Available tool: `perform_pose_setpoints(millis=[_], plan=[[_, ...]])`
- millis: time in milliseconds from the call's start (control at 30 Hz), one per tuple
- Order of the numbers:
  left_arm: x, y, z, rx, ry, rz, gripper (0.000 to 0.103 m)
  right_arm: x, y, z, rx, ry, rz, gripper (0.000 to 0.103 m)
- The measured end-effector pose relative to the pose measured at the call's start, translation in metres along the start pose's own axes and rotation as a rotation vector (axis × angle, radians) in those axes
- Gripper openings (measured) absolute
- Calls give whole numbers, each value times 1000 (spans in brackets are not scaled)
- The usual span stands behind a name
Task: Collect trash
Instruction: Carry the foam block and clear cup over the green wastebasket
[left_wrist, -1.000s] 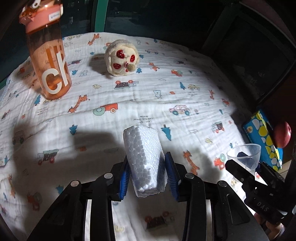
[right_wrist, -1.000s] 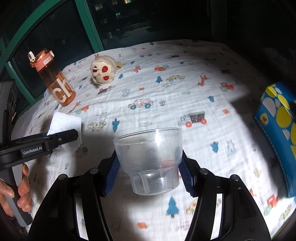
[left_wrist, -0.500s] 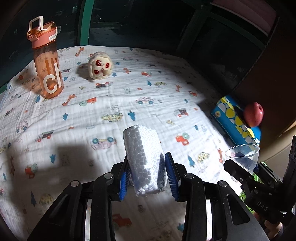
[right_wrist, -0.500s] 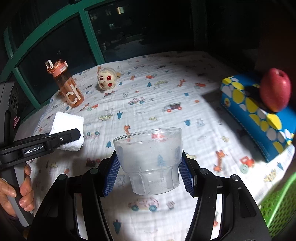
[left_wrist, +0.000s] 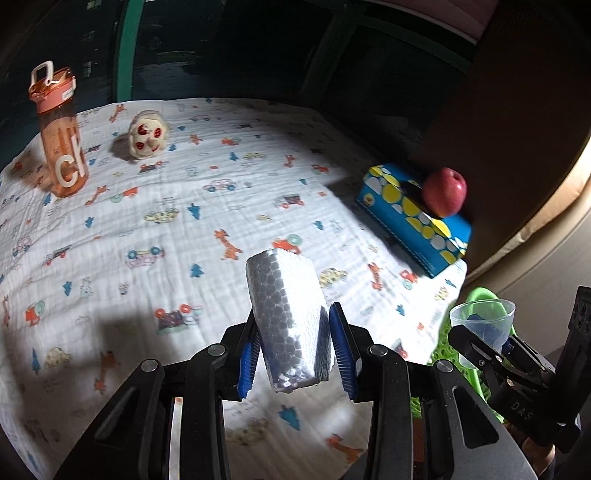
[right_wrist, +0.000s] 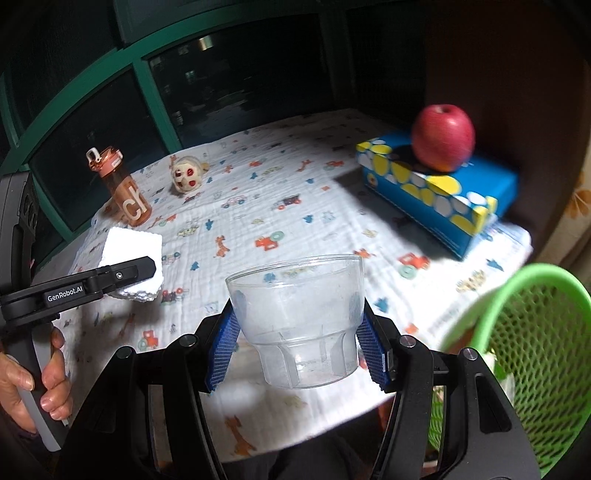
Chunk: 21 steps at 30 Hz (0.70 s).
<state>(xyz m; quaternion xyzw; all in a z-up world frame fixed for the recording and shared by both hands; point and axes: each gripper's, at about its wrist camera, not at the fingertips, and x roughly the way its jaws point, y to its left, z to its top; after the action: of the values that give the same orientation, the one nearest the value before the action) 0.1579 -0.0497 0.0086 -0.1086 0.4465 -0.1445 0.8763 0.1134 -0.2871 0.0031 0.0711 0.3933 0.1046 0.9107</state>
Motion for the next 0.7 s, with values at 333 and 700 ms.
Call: perform_pose_setpoints(millis=[333, 700], plan=[[9, -58, -13, 75, 30, -81, 35, -39, -53, -25, 89, -24, -104, 59], [19, -115, -24, 162, 59, -151, 35, -66, -111, -45, 185, -35, -206, 59]])
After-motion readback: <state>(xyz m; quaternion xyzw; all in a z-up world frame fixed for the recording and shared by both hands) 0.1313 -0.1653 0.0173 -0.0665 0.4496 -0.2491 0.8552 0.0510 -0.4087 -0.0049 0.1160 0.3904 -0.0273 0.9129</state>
